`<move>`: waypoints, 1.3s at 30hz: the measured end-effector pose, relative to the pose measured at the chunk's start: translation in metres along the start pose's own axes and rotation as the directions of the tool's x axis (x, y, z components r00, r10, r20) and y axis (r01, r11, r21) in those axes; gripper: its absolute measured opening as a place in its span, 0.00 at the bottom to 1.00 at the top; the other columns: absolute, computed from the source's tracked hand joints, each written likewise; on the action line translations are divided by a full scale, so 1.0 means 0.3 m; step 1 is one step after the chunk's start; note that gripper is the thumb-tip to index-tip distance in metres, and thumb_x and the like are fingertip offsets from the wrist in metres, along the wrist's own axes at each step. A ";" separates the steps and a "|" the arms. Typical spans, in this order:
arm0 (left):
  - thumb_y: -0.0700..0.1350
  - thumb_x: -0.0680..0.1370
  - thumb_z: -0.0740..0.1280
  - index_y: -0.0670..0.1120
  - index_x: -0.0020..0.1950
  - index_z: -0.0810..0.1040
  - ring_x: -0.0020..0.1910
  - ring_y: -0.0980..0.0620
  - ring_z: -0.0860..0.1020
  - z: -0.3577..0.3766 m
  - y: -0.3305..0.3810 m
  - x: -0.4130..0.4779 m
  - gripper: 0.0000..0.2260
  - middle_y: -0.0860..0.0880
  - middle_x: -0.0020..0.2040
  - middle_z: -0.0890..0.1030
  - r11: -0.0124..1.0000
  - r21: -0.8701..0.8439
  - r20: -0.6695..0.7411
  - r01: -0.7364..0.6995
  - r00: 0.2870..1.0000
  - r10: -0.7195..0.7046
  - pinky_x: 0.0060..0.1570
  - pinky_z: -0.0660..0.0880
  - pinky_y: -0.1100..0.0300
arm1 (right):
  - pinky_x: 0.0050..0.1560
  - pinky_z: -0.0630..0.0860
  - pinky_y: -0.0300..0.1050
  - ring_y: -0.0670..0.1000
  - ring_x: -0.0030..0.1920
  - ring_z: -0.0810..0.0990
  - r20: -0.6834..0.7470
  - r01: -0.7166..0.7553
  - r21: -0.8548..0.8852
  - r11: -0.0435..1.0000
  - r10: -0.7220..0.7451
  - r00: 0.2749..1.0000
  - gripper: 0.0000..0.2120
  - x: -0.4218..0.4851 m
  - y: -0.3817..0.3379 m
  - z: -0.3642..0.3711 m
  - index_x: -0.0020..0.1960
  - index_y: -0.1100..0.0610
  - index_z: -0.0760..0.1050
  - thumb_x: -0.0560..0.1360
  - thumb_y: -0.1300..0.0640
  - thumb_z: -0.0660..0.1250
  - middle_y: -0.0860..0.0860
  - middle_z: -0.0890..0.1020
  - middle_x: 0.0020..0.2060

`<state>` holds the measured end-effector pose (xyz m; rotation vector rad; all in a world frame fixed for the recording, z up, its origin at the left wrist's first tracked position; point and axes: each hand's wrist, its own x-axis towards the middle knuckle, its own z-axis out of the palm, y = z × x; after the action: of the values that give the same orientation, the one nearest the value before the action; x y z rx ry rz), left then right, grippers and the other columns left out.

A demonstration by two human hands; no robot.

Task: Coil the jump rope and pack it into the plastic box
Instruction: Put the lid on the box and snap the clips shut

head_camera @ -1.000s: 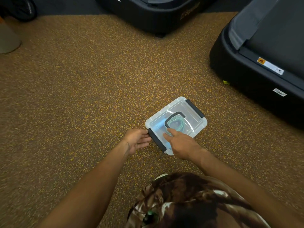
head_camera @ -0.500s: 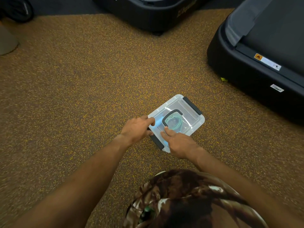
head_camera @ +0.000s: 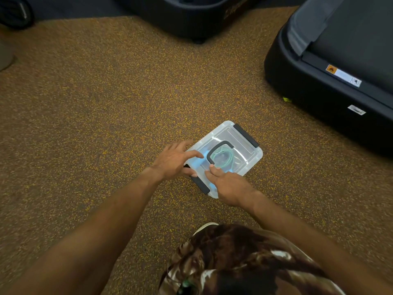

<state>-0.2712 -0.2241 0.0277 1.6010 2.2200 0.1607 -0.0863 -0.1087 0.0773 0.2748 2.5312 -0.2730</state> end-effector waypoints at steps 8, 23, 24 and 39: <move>0.61 0.72 0.72 0.63 0.72 0.66 0.74 0.45 0.64 -0.005 -0.022 0.033 0.30 0.48 0.80 0.58 0.980 -0.198 0.135 0.032 0.991 -0.005 0.66 0.64 0.47 | 0.74 0.60 0.51 0.57 0.79 0.59 0.005 0.016 -0.011 1.000 -0.016 1.000 0.31 0.006 0.007 -0.007 0.82 0.55 0.47 0.82 0.63 0.54 0.55 0.48 0.81; 0.61 0.72 0.71 0.64 0.65 0.74 0.69 0.45 0.69 0.023 -0.020 0.002 0.21 0.46 0.76 0.62 0.971 -0.235 0.100 0.044 0.995 -0.021 0.67 0.69 0.45 | 0.66 0.70 0.54 0.58 0.73 0.70 -0.069 -0.042 0.032 0.999 0.044 0.997 0.25 0.039 -0.010 0.022 0.78 0.55 0.59 0.84 0.49 0.55 0.56 0.63 0.78; 0.61 0.72 0.72 0.64 0.64 0.74 0.68 0.45 0.70 0.020 -0.019 0.006 0.21 0.46 0.76 0.62 0.971 -0.236 0.104 0.046 0.994 -0.022 0.66 0.70 0.45 | 0.60 0.74 0.53 0.59 0.67 0.76 -0.127 -0.083 0.057 0.995 0.090 0.988 0.25 0.042 -0.019 0.024 0.74 0.54 0.64 0.82 0.43 0.57 0.55 0.70 0.74; 0.61 0.74 0.69 0.64 0.72 0.69 0.75 0.48 0.63 -0.018 -0.042 0.031 0.27 0.49 0.80 0.59 0.985 -0.171 0.159 -0.026 0.986 0.053 0.69 0.64 0.49 | 0.33 0.78 0.46 0.54 0.37 0.84 -0.459 -0.252 -0.056 0.966 0.200 0.866 0.27 0.102 -0.073 0.138 0.66 0.58 0.76 0.79 0.38 0.60 0.55 0.83 0.53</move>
<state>-0.2867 -0.2189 0.0264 1.5113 1.9961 0.2149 -0.0950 -0.1360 0.0293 0.6519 2.9188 0.0385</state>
